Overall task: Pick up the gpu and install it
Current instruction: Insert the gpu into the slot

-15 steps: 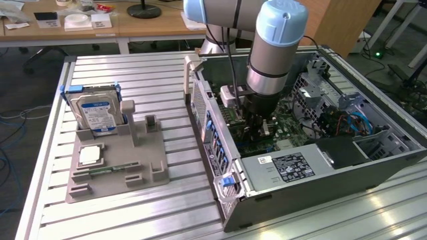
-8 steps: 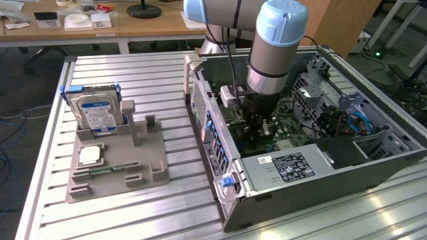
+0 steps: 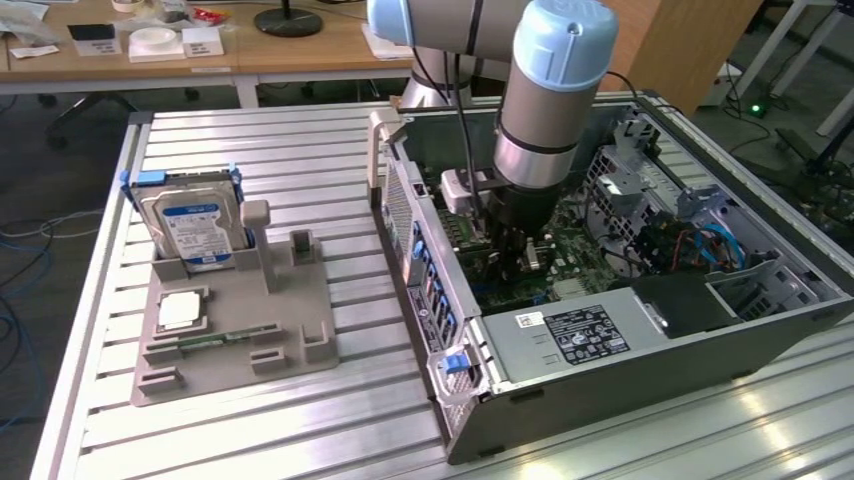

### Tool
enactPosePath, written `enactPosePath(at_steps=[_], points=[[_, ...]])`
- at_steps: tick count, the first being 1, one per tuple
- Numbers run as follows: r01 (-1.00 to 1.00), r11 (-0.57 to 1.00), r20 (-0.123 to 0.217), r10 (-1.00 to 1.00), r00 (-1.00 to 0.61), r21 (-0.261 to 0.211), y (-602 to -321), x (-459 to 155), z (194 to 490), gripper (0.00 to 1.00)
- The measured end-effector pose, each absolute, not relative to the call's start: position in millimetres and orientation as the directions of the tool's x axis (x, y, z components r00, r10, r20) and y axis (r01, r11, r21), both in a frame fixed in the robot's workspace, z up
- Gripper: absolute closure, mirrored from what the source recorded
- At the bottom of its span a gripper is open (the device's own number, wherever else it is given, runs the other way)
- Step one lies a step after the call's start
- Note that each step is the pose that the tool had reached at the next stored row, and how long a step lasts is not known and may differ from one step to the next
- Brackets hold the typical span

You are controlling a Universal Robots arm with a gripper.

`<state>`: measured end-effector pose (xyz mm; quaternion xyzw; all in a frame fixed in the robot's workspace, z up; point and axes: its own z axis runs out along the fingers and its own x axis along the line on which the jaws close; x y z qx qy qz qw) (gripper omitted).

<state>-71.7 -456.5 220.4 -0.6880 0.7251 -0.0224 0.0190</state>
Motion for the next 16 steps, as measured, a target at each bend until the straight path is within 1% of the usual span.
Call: enactPosePath(at_steps=[16], points=[[-0.997, 0.052, 0.004, -0.999, -0.053, -0.058, -456.5, -72.2, 218.1, 0.72]])
